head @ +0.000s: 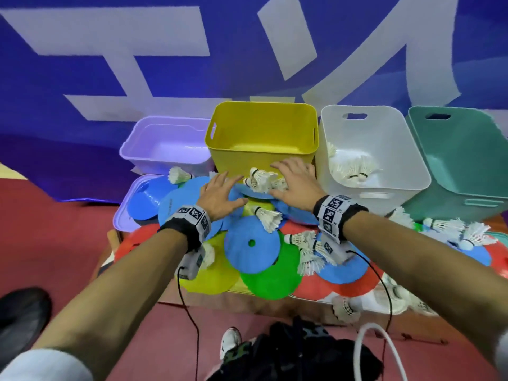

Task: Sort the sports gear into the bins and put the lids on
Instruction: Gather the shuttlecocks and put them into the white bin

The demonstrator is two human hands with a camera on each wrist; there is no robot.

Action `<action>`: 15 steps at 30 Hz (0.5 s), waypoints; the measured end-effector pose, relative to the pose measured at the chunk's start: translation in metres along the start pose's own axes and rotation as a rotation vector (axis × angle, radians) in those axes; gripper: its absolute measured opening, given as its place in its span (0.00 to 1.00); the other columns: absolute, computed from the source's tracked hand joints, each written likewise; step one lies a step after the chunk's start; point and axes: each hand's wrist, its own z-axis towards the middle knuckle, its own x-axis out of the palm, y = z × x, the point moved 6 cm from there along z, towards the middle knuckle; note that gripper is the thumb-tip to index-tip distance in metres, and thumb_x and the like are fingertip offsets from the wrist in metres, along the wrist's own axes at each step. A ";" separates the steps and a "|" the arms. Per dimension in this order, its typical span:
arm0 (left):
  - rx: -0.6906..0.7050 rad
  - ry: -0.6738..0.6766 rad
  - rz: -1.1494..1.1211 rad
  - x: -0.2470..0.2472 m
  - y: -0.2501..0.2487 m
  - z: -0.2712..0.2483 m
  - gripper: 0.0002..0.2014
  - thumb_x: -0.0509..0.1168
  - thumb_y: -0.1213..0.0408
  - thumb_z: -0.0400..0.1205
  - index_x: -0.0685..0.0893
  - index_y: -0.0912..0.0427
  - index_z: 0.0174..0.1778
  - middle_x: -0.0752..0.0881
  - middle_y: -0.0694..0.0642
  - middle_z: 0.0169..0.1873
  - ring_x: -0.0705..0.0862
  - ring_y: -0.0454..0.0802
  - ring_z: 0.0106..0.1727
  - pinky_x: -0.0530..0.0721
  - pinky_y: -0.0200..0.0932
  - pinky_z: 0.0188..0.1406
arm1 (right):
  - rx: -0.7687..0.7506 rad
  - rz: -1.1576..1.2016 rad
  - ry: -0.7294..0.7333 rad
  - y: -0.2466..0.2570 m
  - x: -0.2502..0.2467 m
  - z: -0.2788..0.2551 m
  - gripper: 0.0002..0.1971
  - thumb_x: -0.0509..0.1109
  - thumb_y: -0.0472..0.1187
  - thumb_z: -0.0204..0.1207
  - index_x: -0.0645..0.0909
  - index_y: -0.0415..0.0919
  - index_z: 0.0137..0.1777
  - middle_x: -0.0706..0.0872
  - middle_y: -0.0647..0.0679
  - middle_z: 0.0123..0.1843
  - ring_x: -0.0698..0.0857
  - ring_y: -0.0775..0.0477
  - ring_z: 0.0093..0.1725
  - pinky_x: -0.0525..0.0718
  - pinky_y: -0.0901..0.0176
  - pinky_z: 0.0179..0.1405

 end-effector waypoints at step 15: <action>-0.007 0.370 -0.225 0.069 0.092 -0.083 0.45 0.76 0.40 0.72 0.61 0.40 0.83 0.57 0.50 0.84 0.55 0.53 0.85 0.56 0.55 0.83 | -0.046 -0.145 0.161 0.056 0.101 -0.017 0.32 0.66 0.59 0.78 0.65 0.51 0.80 0.63 0.43 0.82 0.61 0.40 0.81 0.53 0.41 0.75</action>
